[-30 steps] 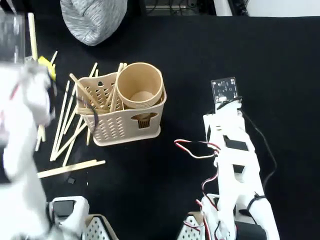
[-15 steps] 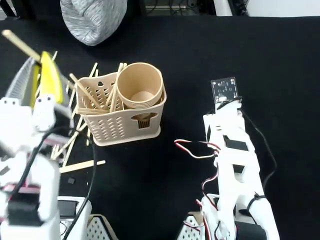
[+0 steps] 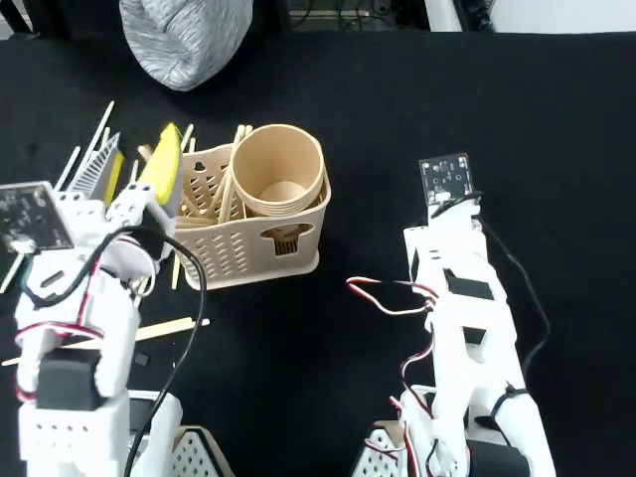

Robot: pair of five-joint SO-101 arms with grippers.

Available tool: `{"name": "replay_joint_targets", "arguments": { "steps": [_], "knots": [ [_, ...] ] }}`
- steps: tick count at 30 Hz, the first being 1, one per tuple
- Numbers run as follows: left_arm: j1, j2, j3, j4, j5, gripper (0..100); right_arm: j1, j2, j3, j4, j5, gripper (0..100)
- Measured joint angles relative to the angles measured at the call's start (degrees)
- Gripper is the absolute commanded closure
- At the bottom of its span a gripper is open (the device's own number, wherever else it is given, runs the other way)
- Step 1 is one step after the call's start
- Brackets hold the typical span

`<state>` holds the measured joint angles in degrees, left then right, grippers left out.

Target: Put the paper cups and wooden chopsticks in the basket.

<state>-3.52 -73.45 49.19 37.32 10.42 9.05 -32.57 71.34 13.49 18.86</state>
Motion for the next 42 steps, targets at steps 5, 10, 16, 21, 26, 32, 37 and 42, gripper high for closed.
{"name": "replay_joint_targets", "arguments": {
  "steps": [5, 10, 16, 21, 26, 32, 37, 42],
  "knots": [
    [-4.8, 7.6, -14.4, 17.4, -3.0, 76, 0.0, 0.0, 0.0, 0.0, 0.0, 98.3],
    [-16.0, 25.6, -28.0, 30.5, -7.4, 76, 0.0, 0.0, 0.0, 0.0, 0.0, 98.3],
    [-23.6, 50.8, -39.5, 37.3, -16.4, 76, 0.0, 0.0, 0.0, 0.0, 0.0, 98.3],
    [-23.8, 70.2, -44.5, 36.9, -24.9, 76, 0.0, 0.0, 0.0, 0.0, 0.0, 98.3],
    [-25.1, 88.3, -54.3, 35.1, -25.6, 76, 0.0, 0.0, 0.0, 0.0, 0.0, 98.3],
    [-25.9, 110.1, -71.3, 38.7, -28.5, 78, 0.0, 0.0, 0.0, 0.0, 0.0, 98.3],
    [-26.0, 124.4, -88.2, 45.6, -31.5, 88, 0.0, 0.0, 0.7, 0.0, 0.1, 98.3],
    [-25.8, 134.0, -103.6, 54.3, -36.7, 97, 0.0, -0.1, 0.9, 0.0, 1.6, 98.3]
  ]
}}
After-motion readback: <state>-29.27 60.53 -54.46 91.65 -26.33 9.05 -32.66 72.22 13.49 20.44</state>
